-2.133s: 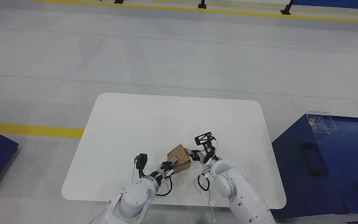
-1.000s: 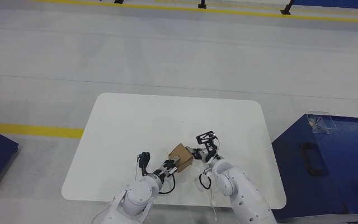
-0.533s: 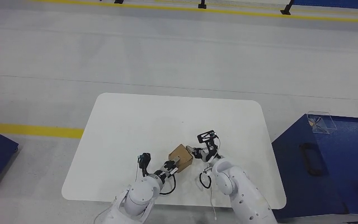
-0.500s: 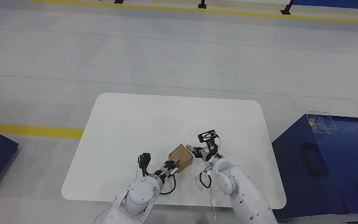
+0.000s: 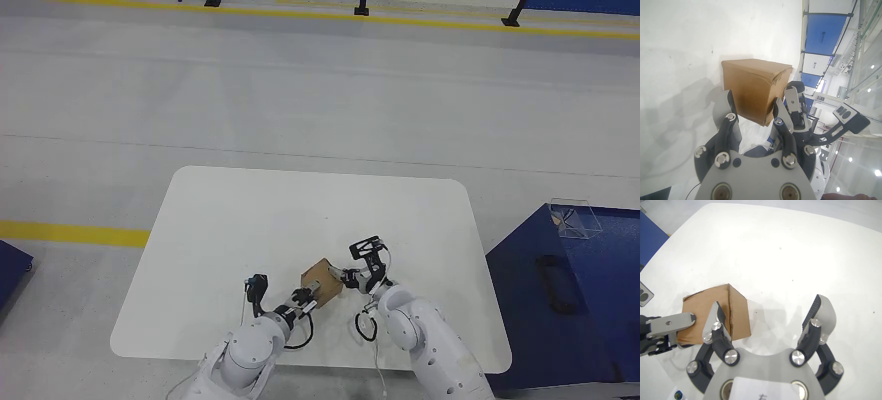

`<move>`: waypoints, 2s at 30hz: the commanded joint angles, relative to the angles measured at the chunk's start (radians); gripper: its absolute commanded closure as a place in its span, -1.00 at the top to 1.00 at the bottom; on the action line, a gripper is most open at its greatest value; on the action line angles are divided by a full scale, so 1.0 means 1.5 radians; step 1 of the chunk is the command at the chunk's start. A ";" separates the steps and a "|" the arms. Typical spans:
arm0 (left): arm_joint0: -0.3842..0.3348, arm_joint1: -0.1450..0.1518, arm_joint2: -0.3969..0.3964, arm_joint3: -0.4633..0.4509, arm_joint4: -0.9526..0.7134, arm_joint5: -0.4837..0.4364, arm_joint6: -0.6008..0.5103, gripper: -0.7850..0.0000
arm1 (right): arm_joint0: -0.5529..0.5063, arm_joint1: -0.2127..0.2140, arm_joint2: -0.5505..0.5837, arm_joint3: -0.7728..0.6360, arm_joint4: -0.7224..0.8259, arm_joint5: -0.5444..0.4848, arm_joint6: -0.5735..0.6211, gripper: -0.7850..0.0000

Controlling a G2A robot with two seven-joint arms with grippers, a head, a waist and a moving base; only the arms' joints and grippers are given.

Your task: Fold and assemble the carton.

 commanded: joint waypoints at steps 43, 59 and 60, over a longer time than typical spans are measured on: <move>0.079 0.060 -0.035 -0.011 0.860 -0.489 0.294 1.00 | 0.219 -0.039 -0.092 0.283 0.067 -0.174 -0.044 1.00; -0.003 0.050 0.023 0.137 0.984 -0.396 0.314 0.30 | 0.134 -0.007 0.001 0.204 0.078 -0.169 -0.081 1.00; -0.006 0.050 0.025 0.142 0.989 -0.390 0.315 0.00 | 0.134 -0.007 0.001 0.204 0.078 -0.169 -0.081 1.00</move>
